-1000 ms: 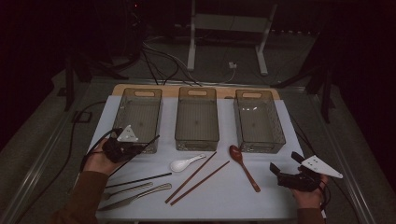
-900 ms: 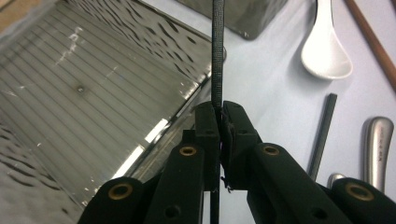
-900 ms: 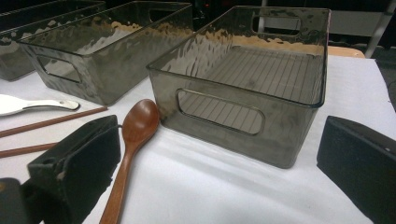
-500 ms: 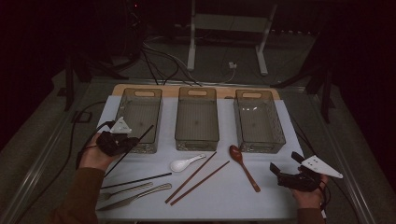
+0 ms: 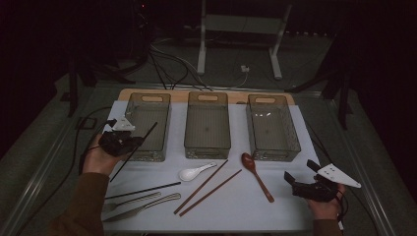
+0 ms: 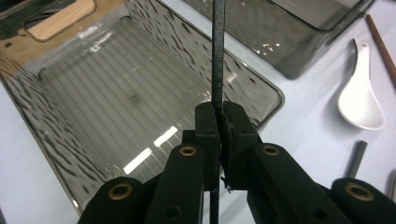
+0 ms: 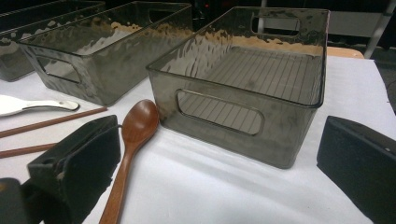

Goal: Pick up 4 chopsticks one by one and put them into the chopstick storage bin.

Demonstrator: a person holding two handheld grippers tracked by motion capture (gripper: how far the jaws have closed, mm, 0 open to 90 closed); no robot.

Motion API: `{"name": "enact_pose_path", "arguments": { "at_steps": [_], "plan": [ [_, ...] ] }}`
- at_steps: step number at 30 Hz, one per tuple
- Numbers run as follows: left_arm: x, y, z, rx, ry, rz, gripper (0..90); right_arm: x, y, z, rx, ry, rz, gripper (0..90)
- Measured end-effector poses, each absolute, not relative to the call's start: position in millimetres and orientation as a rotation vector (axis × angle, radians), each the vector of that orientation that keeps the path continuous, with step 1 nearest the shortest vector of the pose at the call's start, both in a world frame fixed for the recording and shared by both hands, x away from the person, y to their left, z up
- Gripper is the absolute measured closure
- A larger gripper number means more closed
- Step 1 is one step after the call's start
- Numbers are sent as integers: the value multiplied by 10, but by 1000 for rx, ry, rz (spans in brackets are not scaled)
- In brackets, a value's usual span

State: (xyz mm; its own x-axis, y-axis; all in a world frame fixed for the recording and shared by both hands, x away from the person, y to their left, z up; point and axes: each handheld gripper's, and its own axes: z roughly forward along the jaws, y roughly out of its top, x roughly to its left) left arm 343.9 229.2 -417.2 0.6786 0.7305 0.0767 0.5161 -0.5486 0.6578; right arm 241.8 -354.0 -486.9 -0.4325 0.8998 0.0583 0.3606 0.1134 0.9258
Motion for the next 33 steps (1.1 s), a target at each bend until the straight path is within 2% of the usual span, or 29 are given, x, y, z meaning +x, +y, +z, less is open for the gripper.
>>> {"name": "enact_pose_path", "arguments": {
  "at_steps": [33],
  "plan": [
    [3950,2327,-3972,2226,1207,508,876,2427,-3533,-4874,1219,1865,1304,0]
  ]
}}
